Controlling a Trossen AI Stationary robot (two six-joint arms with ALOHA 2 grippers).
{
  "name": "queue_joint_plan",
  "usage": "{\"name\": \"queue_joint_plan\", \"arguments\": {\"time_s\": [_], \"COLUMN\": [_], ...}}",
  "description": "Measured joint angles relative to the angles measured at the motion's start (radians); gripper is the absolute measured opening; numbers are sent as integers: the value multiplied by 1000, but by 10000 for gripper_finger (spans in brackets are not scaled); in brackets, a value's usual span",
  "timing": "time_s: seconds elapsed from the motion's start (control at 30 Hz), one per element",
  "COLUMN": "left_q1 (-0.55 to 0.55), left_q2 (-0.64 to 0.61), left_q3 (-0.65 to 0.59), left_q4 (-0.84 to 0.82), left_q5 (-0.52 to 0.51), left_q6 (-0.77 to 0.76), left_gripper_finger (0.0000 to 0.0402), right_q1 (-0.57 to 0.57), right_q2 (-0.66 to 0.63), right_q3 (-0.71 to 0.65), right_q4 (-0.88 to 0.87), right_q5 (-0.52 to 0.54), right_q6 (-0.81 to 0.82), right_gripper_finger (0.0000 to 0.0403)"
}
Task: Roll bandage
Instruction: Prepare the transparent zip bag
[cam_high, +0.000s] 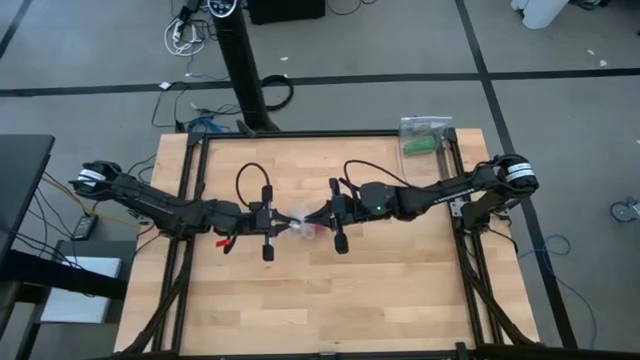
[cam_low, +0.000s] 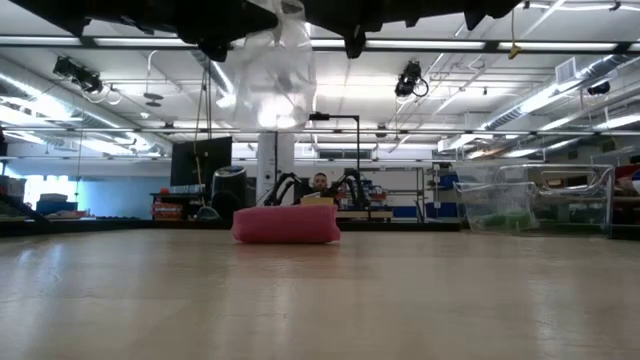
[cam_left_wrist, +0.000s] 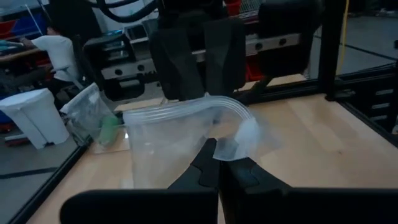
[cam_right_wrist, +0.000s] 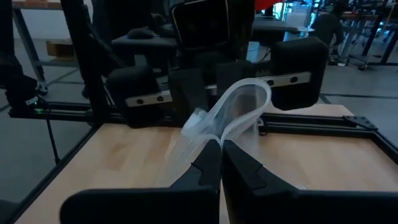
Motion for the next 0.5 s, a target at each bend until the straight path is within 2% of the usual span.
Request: {"name": "queue_joint_plan", "arguments": {"time_s": [0.23,0.5], "left_q1": [14,24], "left_q2": [-3,-69], "left_q3": [0,0], "left_q4": [-14,-199], "left_q5": [-2,-112], "left_q6": [14,32], "left_gripper_finger": [1,1], "right_q1": [-4,-20], "right_q2": [-1,-2], "right_q3": [0,0], "right_q4": [-29,-164], "right_q5": [-4,58], "right_q6": [6,79], "right_gripper_finger": [4,42]}}
